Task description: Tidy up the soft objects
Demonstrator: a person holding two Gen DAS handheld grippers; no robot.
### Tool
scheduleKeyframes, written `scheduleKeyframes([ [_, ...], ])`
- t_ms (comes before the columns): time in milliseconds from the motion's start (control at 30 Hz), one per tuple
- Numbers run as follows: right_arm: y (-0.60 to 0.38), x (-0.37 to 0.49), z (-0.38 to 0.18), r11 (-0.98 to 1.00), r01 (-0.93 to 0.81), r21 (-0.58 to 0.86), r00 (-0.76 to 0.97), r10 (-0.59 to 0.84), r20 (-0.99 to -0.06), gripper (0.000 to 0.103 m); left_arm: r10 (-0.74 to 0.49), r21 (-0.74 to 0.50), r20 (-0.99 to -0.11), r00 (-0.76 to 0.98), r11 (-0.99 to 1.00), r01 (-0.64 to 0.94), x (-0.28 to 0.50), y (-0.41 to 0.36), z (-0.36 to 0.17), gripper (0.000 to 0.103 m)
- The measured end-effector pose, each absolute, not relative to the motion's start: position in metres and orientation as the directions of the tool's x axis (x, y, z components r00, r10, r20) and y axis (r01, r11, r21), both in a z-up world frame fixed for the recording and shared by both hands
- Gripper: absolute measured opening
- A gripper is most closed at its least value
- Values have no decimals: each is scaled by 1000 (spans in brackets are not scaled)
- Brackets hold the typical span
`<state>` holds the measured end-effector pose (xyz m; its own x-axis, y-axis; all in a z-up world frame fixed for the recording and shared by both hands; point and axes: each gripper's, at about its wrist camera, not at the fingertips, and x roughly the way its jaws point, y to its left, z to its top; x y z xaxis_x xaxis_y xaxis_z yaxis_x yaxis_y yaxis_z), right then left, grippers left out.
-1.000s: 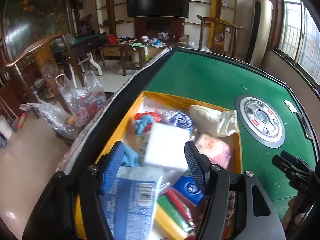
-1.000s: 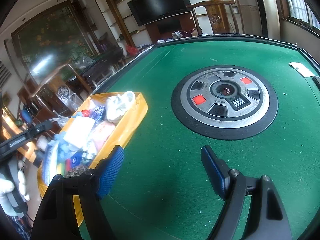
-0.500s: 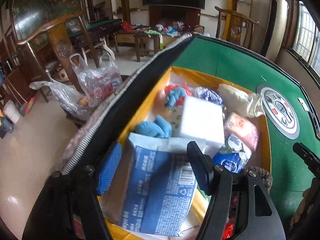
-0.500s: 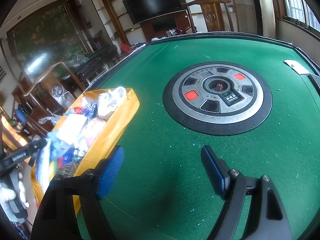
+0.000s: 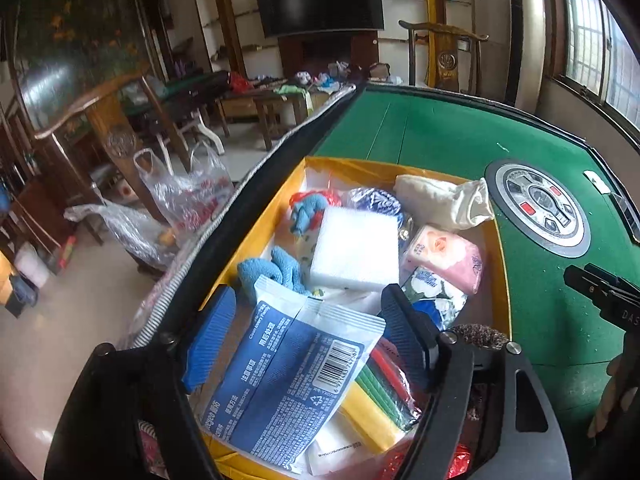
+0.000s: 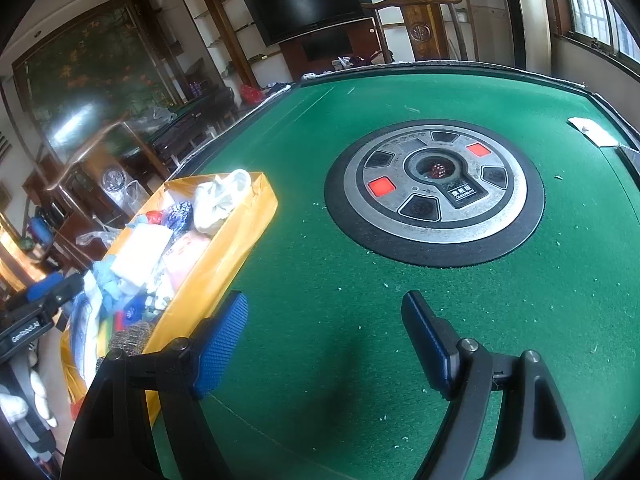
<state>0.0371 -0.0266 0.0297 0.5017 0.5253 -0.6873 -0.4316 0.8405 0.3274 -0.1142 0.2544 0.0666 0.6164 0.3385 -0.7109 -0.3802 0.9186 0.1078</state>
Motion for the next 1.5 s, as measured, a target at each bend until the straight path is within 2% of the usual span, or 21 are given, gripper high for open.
scheduleKeyframes([
  [200, -23, 31, 33, 852, -440, 283, 530, 501, -684, 75, 361, 137, -664, 655, 920, -367, -121, 240, 82, 78],
  [433, -8, 4, 45, 861, -486, 150, 614, 459, -642, 75, 361, 101, -611, 704, 918, -383, -140, 240, 100, 81],
  [500, -3, -10, 53, 858, -501, 114, 636, 455, -624, 75, 362, 78, -584, 726, 916, -393, -149, 240, 107, 85],
  [567, 1, -24, 59, 847, -522, 104, 644, 471, -603, 75, 402, 69, -527, 748, 898, -434, -163, 239, 118, 86],
  [667, 5, -56, 72, 826, -557, 85, 658, 502, -561, 76, 481, 65, -402, 779, 864, -499, -189, 234, 138, 103],
  [767, 14, -78, 78, 806, -589, 57, 655, 518, -551, 83, 386, -37, -290, 876, 910, -413, -216, 230, 151, 103],
  [833, 19, -87, 78, 795, -604, 51, 647, 526, -552, 83, 342, -76, -256, 904, 925, -372, -223, 231, 150, 103],
  [1100, 43, -112, 70, 762, -646, 45, 598, 541, -592, 83, 372, -55, -349, 860, 908, -415, -217, 233, 133, 103],
  [1500, 76, -122, 58, 746, -665, -21, 561, 481, -674, 83, 340, -123, -513, 788, 879, -460, -204, 260, 91, 103],
])
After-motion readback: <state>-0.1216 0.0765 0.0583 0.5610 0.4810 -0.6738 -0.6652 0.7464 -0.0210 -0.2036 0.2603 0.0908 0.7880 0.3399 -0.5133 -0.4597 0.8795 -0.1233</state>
